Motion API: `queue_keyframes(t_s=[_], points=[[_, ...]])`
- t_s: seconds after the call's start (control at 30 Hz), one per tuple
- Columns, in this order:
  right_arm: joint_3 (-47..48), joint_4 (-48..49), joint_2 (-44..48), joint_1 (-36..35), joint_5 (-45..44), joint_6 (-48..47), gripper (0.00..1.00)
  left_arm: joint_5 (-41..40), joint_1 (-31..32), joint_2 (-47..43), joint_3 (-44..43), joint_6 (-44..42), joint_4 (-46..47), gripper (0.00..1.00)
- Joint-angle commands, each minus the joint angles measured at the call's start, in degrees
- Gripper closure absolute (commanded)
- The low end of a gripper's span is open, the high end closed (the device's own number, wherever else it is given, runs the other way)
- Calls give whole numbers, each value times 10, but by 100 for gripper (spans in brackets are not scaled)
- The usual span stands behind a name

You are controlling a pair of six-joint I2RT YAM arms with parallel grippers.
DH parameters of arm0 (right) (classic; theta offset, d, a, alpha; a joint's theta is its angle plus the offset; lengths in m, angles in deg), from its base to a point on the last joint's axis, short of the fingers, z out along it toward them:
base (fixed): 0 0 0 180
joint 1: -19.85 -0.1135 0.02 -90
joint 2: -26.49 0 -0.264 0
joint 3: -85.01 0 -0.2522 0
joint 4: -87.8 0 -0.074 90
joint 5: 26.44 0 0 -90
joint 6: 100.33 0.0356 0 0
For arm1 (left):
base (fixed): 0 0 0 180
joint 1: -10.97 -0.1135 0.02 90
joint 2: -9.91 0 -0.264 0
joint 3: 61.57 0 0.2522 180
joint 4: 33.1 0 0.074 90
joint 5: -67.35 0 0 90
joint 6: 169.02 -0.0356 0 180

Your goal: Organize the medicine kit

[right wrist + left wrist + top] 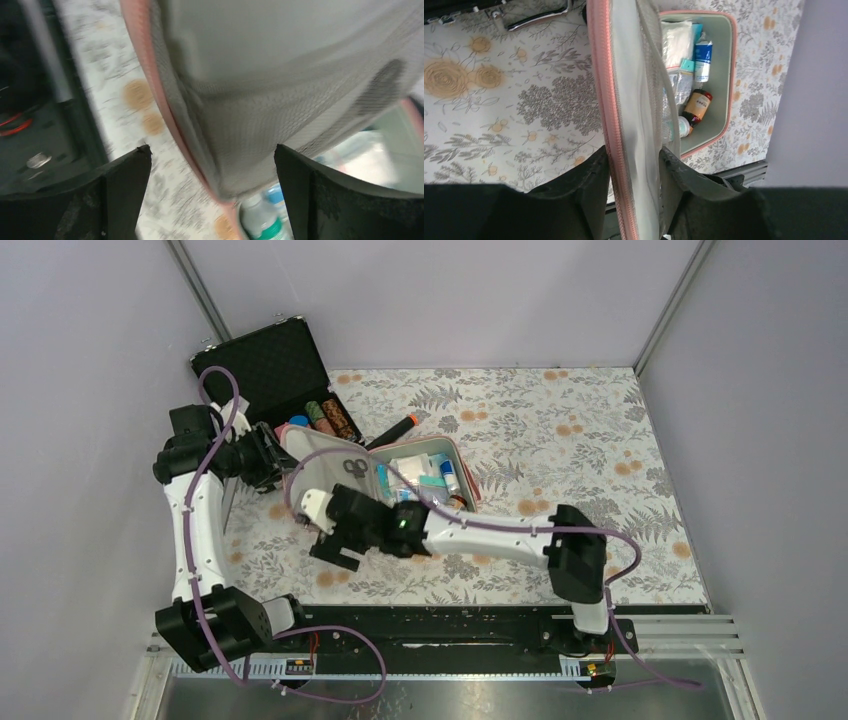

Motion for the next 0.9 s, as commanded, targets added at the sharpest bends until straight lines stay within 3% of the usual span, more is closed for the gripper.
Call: queue_keyframes(t_s=[0.0,0.1,0.13,0.23,0.37,0.5,0.67,0.87], points=[[19,-147,95,94,361,120,1,73,-2,-22,9,3,72,57],[-87,-114,207,170,420,90,1,94,-2,-36,33,0,122,47],[-94,-147,221,192,415,71,0,107,-2,-38,38,0,133,45],[-116,-255,252,254,363,-34,4,144,0,-34,46,5,146,43],[-245,-269,319,310,276,-138,9,184,-1,-36,63,22,182,43],[-327,-312,357,352,282,-240,18,198,-1,-45,74,24,214,43],[-347,-387,346,369,304,-406,24,212,-1,-37,65,37,226,43],[-342,-396,300,370,280,-526,29,218,-1,-32,68,39,226,43]])
